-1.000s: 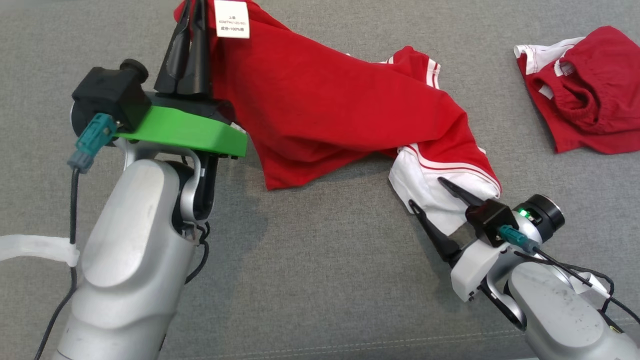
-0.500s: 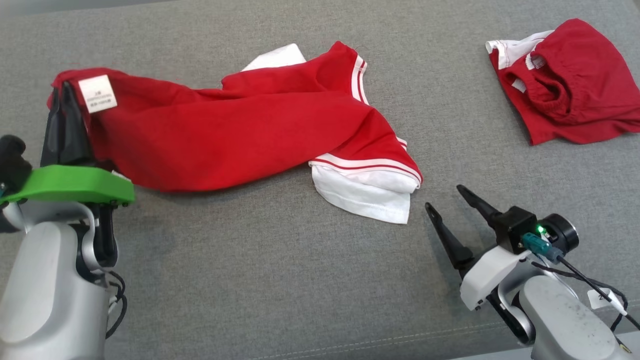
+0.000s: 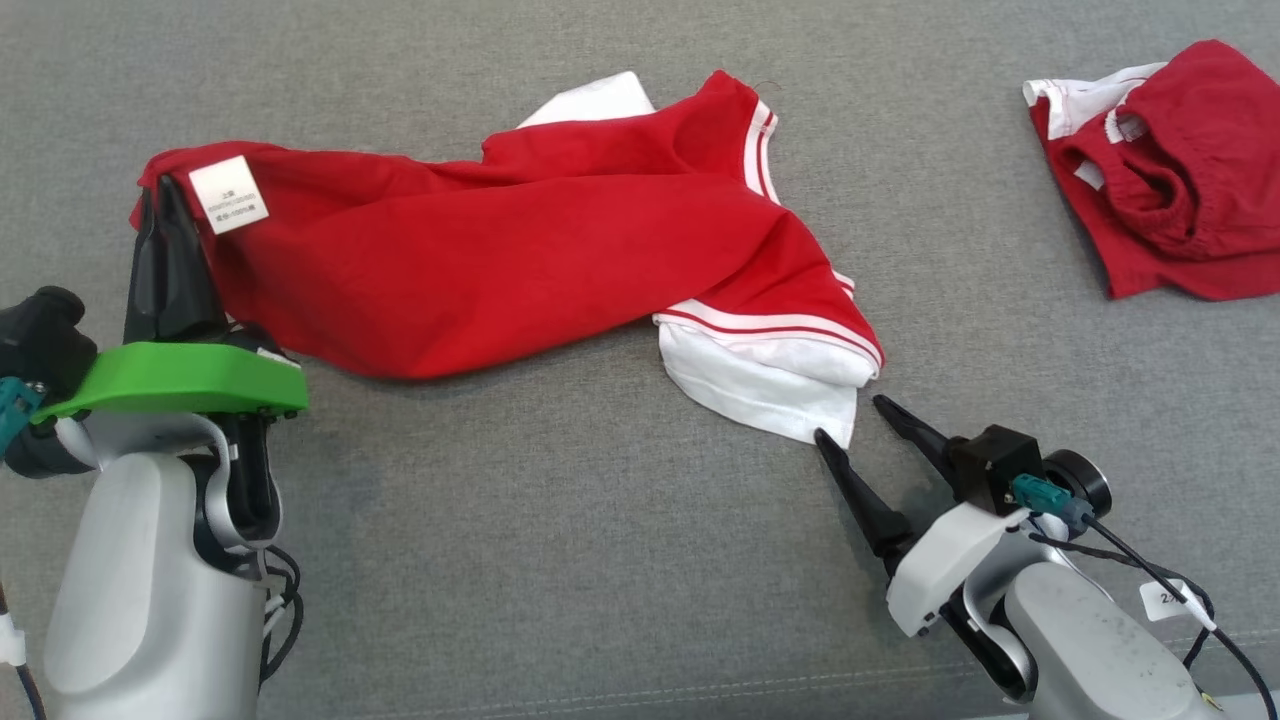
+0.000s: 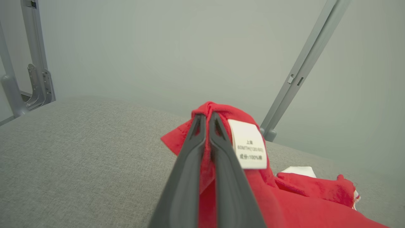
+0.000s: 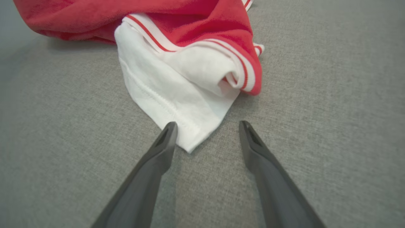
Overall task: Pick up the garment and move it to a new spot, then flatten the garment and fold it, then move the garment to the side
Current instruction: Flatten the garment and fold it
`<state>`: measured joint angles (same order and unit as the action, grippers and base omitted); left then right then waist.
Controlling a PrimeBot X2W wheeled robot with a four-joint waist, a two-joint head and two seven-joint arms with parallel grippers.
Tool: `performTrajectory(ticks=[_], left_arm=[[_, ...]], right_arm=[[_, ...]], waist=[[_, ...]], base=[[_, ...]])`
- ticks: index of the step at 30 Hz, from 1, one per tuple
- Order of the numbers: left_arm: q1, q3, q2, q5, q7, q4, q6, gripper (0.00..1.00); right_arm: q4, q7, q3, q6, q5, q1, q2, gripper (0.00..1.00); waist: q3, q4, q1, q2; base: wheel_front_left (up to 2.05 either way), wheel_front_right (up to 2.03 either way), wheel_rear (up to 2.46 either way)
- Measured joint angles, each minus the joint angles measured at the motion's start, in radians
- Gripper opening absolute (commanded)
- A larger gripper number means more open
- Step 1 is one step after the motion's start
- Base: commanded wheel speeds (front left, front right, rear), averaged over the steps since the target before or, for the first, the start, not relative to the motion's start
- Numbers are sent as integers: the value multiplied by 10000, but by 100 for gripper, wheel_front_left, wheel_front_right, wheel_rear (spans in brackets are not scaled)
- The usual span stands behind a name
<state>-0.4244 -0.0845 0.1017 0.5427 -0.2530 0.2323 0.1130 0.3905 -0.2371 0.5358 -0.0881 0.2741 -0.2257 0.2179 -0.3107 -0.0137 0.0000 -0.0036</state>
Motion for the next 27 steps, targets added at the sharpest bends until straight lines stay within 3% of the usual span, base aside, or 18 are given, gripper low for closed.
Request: performTrajectory(ticks=[1, 2, 3, 4, 10, 14, 19, 27], left_arm=[[2, -142, -134, -6, -2, -52, -86, 0], [19, -209, -219, -21, 0, -50, -196, 0], [44, -186, -215, -29, 0, -50, -253, 0], [357, 86, -196, -61, 0, -65, -270, 0], [555, 502, -134, -104, 0, -307, -525, 0], [617, 771, -90, -102, 0, -621, -617, 0], [619, 1127, 100, -107, -2, -1187, -754, 0], [618, 1160, 217, -215, -2, -2142, -974, 0]], right_arm=[[307, 48, 23, -4, 17, -179, 4, 87], [525, 61, 31, -42, 17, -355, 10, 46], [566, 59, 46, -75, 17, -395, 4, 35], [675, 58, 295, -121, 13, -634, -84, 0], [-257, -102, -554, -161, 403, -962, -230, 0], [-1601, -180, -1664, -127, 669, -1509, 104, 0], [-3904, -178, -3195, 196, 706, -2112, 523, 0], [-6008, -188, -4182, 192, 662, -2132, 681, 0]], waist=[[-56, 200, 0, 0], [-114, 488, 0, 0], [-123, 557, 0, 0], [-102, 716, 0, 0], [77, 564, 0, 0], [252, 384, 0, 0], [532, 136, 0, 0], [1053, -182, 0, 0]], base=[[0, 0, 0], [0, 0, 0], [0, 0, 0], [0, 0, 0], [0, 0, 0], [0, 0, 0], [0, 0, 0], [0, 0, 0]])
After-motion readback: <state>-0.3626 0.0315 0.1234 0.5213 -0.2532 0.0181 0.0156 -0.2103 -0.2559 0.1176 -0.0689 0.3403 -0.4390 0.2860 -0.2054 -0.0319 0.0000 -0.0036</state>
